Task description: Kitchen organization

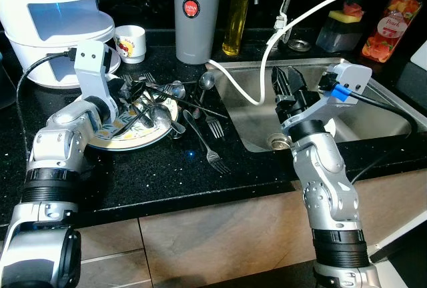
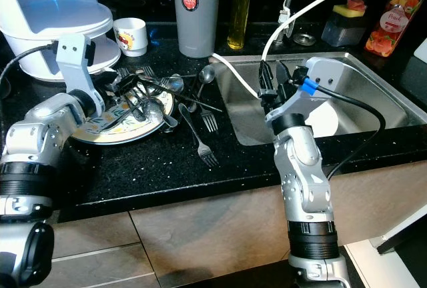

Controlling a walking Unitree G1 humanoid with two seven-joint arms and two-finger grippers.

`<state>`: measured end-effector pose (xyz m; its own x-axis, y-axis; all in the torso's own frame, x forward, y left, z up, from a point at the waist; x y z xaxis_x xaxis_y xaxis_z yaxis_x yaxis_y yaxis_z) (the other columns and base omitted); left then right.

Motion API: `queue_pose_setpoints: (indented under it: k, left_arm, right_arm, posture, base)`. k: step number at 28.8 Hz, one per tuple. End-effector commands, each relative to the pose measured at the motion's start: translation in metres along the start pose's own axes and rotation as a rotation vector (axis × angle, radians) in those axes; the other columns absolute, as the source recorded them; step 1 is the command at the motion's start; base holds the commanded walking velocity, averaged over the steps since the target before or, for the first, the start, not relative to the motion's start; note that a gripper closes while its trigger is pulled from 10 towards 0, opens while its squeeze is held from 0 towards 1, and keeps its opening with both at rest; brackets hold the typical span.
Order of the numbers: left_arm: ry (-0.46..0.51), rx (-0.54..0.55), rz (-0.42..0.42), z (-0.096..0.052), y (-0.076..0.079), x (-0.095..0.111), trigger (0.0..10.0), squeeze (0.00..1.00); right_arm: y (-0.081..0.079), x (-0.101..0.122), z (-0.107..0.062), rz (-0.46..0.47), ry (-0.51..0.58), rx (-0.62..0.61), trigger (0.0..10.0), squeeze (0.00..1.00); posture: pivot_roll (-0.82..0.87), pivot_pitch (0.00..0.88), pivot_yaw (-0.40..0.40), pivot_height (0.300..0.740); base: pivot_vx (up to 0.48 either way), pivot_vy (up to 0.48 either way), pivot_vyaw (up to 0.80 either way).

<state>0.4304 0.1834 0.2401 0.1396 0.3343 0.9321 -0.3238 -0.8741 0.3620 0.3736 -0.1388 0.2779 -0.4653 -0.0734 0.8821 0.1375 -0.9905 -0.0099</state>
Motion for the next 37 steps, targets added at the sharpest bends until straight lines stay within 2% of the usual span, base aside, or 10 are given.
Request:
queue_pose_setpoints:
  k: [1,4,5,6,7,13,14,19,26,37]
  left_arm:
    - [0.01,0.013,-0.023,0.004,0.0,0.002,10.0,0.0]
    - [0.028,0.026,-0.022,0.005,-0.001,0.005,10.0,0.0]
    - [0.047,0.03,-0.046,0.005,-0.002,0.008,10.0,0.62]
    - [0.047,0.03,-0.046,0.005,-0.002,0.008,10.0,0.62]
    - [0.066,0.04,-0.062,0.003,-0.003,0.011,10.0,1.0]
    - [0.113,0.098,-0.203,0.001,-0.016,0.023,10.0,1.0]
    - [0.108,0.1,-0.225,0.003,-0.016,0.022,10.0,0.0]
    - [0.007,0.086,-0.187,0.025,0.001,0.005,10.0,0.0]
    - [-0.048,0.129,0.135,0.033,0.007,-0.001,10.0,0.0]
    - [-0.037,0.031,0.458,-0.02,-0.005,0.034,10.0,0.0]
  right_arm:
    - [0.001,0.003,-0.001,0.0,0.003,-0.004,10.0,0.0]
    - [0.001,0.003,-0.001,0.0,0.003,-0.003,10.0,0.0]
    - [0.001,0.003,-0.001,0.0,0.004,-0.004,10.0,0.0]
    - [0.001,0.003,-0.001,0.0,0.004,-0.004,10.0,0.0]
    - [0.001,0.003,-0.001,-0.001,0.004,-0.005,10.0,0.0]
    - [0.001,0.002,-0.001,-0.002,-0.001,-0.002,10.0,0.0]
    - [0.001,0.002,-0.001,-0.001,0.0,0.0,10.0,0.0]
    - [-0.001,0.002,0.001,-0.002,0.001,0.009,10.0,0.0]
    - [-0.001,0.003,0.001,-0.007,0.004,0.008,10.0,0.0]
    - [0.001,0.0,-0.004,-0.012,-0.013,0.006,10.0,0.0]
  posture:
    - [0.11,0.005,-0.025,0.74]
    - [0.11,0.005,-0.025,0.74]
    - [0.1,0.003,-0.023,0.74]
    - [0.1,0.003,-0.023,0.74]
    - [0.1,0.003,-0.023,0.74]
    - [0.11,0.0,-0.026,0.74]
    - [0.1,0.0,-0.027,0.74]
    - [0.1,0.0,-0.034,0.74]
    - [0.09,0.0,-0.017,0.74]
    - [0.12,0.016,-0.033,0.74]
  base:
    - [0.0,0.0,0.0]
    - [0.0,0.0,0.0]
    - [0.0,0.0,0.0]
    - [0.0,0.0,0.0]
    - [0.0,0.0,0.0]
    - [0.0,0.0,0.0]
    - [0.0,0.0,0.0]
    - [0.0,0.0,0.0]
    - [0.0,0.0,0.0]
    - [0.0,0.0,0.0]
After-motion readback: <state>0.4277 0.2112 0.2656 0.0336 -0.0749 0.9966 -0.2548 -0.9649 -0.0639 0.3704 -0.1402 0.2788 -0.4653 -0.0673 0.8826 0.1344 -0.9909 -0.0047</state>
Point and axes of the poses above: a point about 5 cm out from each wrist's last joint towards the gripper, its own z axis pointing out of the wrist towards the gripper, its own x axis along the axis of the wrist's last joint, y = z × x, the point moved 6 cm from there along z, pointing out of the wrist towards the gripper, and after that the axes turned 13 degrees about -z, right-handed, at the moved point
